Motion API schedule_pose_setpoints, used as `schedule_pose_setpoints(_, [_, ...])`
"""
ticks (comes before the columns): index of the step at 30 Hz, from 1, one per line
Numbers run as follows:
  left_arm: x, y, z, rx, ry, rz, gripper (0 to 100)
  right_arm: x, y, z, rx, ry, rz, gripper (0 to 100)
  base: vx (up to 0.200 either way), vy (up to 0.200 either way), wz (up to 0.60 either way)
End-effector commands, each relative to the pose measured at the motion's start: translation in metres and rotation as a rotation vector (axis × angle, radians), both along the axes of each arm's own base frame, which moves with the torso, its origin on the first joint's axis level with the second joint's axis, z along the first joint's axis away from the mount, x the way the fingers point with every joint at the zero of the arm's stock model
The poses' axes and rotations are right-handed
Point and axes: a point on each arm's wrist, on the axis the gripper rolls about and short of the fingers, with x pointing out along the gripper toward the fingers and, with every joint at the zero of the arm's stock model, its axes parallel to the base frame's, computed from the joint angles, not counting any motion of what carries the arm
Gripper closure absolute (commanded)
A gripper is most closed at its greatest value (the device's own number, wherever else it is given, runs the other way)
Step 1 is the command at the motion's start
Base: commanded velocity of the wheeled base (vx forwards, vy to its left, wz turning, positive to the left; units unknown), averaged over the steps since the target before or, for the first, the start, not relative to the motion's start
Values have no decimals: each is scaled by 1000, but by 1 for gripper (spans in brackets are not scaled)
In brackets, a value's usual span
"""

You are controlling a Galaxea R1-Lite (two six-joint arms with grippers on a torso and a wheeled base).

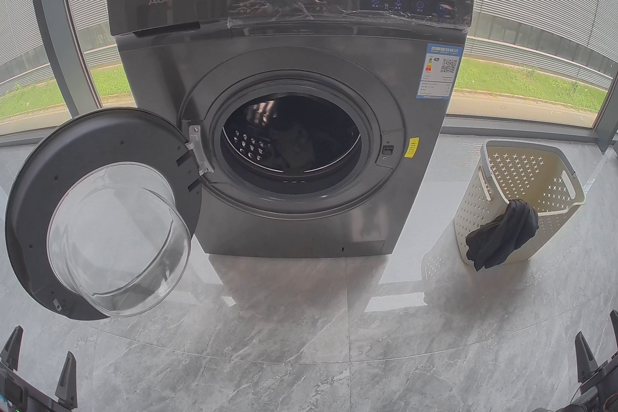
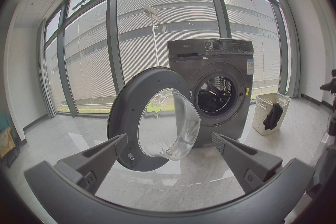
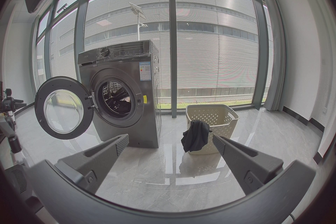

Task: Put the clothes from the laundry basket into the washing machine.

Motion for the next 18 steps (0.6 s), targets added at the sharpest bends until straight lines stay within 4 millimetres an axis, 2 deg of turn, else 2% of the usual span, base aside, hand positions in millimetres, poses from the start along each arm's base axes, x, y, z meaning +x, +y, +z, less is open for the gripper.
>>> schedule_pose_setpoints(1, [0, -1, -6, -30, 9, -27, 0, 0, 0, -5, 0, 5, 0, 0, 0, -200, 0])
schedule_pose_setpoints(5, [0, -3, -12, -94, 82, -135, 0, 0, 0, -5, 0, 5, 0, 0, 0, -200, 0])
schedule_pose_setpoints(11, [0, -3, -12, -66, 67, -136, 0, 0, 0, -5, 0, 5, 0, 0, 0, -200, 0])
schedule_pose_setpoints(18, [0, -3, -12, -66, 67, -135, 0, 0, 0, -5, 0, 5, 0, 0, 0, 0, 0])
